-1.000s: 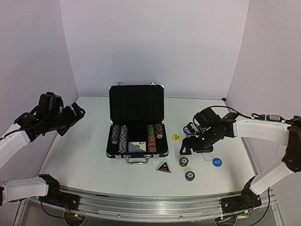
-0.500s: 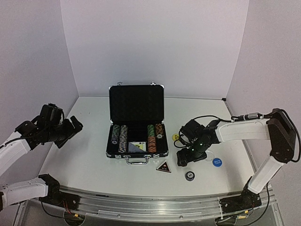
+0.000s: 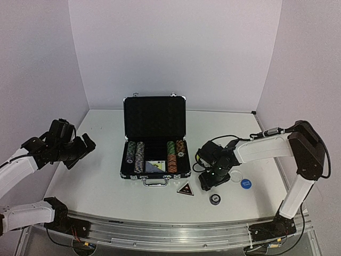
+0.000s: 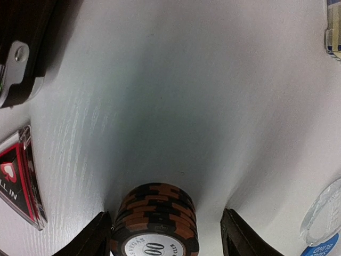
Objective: Pack up texas hold em set
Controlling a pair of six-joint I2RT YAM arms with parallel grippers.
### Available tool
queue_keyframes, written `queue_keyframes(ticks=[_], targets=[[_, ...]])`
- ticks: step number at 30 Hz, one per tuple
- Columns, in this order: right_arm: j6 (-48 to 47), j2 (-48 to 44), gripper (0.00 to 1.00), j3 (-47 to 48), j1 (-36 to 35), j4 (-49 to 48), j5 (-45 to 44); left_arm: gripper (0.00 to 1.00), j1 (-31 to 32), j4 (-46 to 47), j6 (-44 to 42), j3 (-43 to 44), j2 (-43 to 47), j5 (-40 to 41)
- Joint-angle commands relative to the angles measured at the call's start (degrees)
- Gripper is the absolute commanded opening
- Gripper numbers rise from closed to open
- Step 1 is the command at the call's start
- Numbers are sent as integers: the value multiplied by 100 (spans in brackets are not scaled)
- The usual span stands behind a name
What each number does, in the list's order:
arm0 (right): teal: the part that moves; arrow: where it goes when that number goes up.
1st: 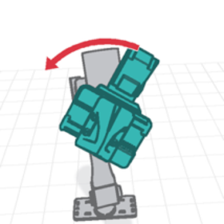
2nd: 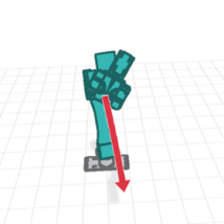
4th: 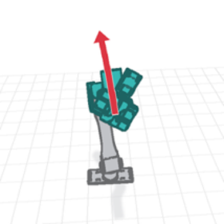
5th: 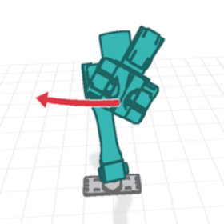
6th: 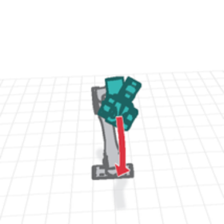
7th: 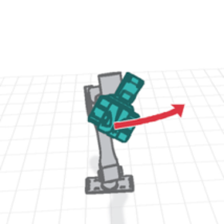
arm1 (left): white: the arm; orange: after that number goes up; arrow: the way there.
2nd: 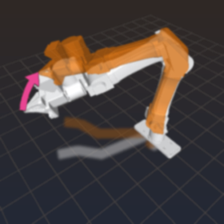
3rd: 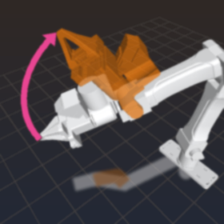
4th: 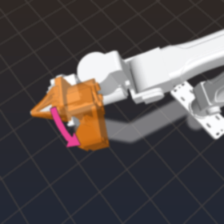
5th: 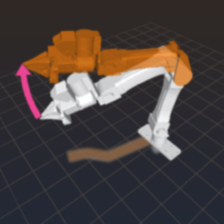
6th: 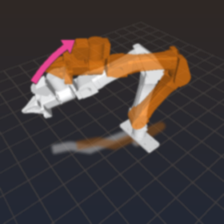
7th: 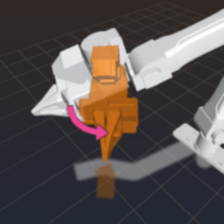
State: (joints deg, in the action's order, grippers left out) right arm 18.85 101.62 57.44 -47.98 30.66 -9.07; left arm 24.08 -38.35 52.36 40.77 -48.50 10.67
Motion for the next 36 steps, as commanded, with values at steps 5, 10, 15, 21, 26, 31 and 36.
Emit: queue_keyframes(ticks=[5, 10, 15, 21, 26, 31, 36], targets=[[88, 134, 55, 102, -121, -22, -117, 100, 19, 248, -58, -5, -13, 32], [188, 181, 50, -27, -122, -16, -145, 100, 20, 216, -30, -20, -29, -25], [360, 255, 48, -96, -120, -14, -27, 100, 18, 214, 34, -91, 38, -70], [523, 274, 46, -238, -118, 1, 112, 100, 19, 245, 105, -110, 80, -88], [664, 203, 46, -404, -119, 20, 211, 100, 19, 239, 174, -105, 85, -84], [772, 222, 46, -509, -122, 36, 361, 100, 20, 179, 256, -105, 131, -30], [903, 296, 45, -554, -118, 34, 522, 100, 20, 127, 310, -76, 217, 21]])
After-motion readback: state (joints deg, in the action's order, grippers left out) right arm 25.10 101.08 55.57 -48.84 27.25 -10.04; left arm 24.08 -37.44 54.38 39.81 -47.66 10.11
